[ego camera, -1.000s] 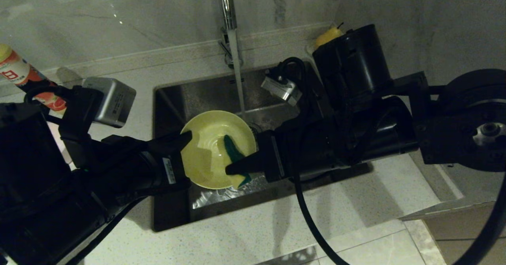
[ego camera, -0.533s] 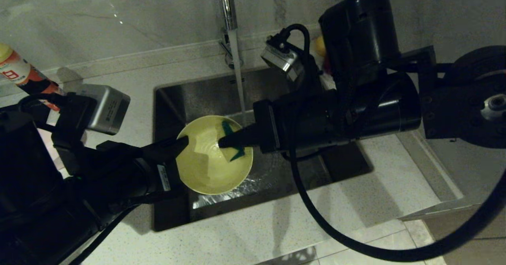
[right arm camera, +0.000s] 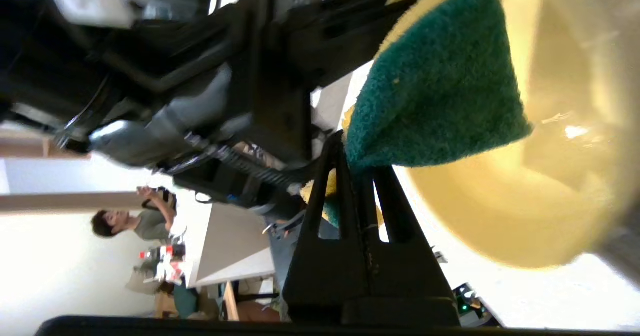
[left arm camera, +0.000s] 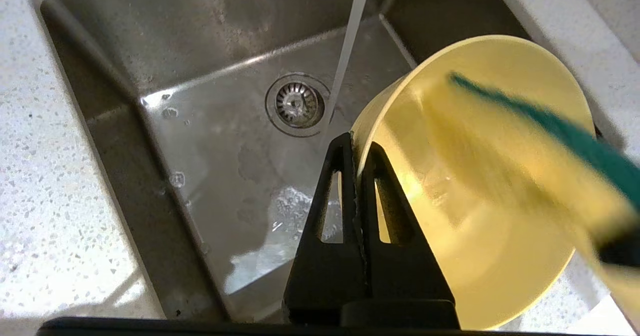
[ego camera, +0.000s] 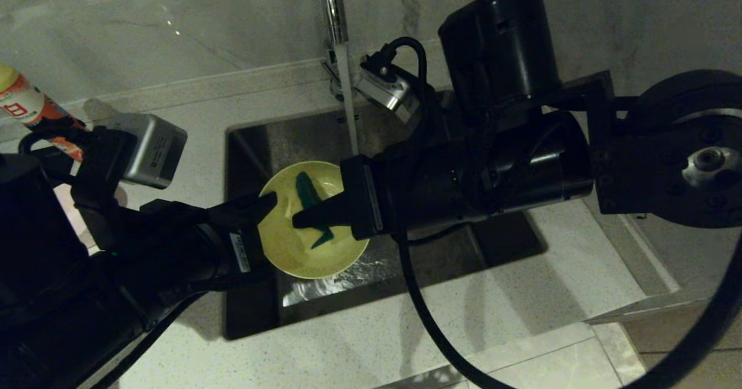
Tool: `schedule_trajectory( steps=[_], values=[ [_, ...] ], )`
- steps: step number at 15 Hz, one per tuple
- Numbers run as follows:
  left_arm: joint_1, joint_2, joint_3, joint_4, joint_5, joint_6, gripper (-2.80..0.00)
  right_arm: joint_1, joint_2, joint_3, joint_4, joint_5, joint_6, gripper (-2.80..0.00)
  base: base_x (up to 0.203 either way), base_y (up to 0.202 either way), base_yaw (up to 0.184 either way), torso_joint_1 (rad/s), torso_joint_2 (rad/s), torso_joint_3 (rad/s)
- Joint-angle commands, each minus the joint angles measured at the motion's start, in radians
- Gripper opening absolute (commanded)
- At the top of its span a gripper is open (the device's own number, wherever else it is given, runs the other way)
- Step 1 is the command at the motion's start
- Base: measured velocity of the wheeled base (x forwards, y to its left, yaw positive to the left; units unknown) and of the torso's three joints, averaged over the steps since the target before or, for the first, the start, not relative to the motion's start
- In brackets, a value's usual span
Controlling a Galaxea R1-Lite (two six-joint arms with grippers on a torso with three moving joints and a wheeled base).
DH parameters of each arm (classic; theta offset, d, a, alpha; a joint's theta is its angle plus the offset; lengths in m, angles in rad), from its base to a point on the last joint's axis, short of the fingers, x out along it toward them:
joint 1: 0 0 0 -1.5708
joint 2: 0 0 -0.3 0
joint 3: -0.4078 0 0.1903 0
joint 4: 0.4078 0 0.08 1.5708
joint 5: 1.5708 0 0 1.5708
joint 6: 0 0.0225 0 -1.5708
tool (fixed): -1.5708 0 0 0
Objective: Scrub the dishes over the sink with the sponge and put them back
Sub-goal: Wipe the bowl, then rinse the bowl
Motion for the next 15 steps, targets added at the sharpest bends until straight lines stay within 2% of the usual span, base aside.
schedule_trajectory(
  steps=[1, 4, 7, 9, 11, 13, 15],
  values=[
    [0.005, 0.004, -0.006, -0.002, 0.003, -0.004, -2.80, 0.020, -0.038, 0.021, 0.018, 0.003, 0.003, -2.80, 0.000, 0.000, 0.000, 0.000, 0.00, 0.000],
    [0.028, 0.022, -0.006, -0.002, 0.003, -0.013, -2.80, 0.023, -0.104, 0.062, 0.041, 0.003, 0.001, -2.80, 0.000, 0.000, 0.000, 0.000, 0.00, 0.000],
    [0.070, 0.078, -0.016, 0.009, 0.005, -0.074, -2.80, 0.021, -0.233, 0.138, 0.042, 0.003, -0.002, -2.80, 0.000, 0.000, 0.000, 0.000, 0.00, 0.000],
    [0.109, 0.142, -0.039, 0.046, 0.007, -0.162, -2.80, 0.013, -0.305, 0.157, 0.044, 0.003, -0.002, -2.80, 0.000, 0.000, 0.000, 0.000, 0.00, 0.000],
    [0.128, 0.181, -0.114, 0.147, 0.003, -0.284, -2.80, -0.034, -0.362, 0.141, 0.062, 0.006, -0.004, -2.80, 0.000, 0.000, 0.000, 0.000, 0.00, 0.000],
    [0.149, 0.232, -0.217, 0.284, -0.005, -0.386, -2.80, -0.120, -0.398, 0.119, 0.090, 0.026, -0.003, -2.80, 0.000, 0.000, 0.000, 0.000, 0.00, 0.000],
    [0.182, 0.299, -0.315, 0.366, -0.017, -0.499, -2.80, -0.242, -0.430, 0.124, 0.098, 0.111, 0.000, -2.80, 0.000, 0.000, 0.000, 0.000, 0.00, 0.000]
  ],
)
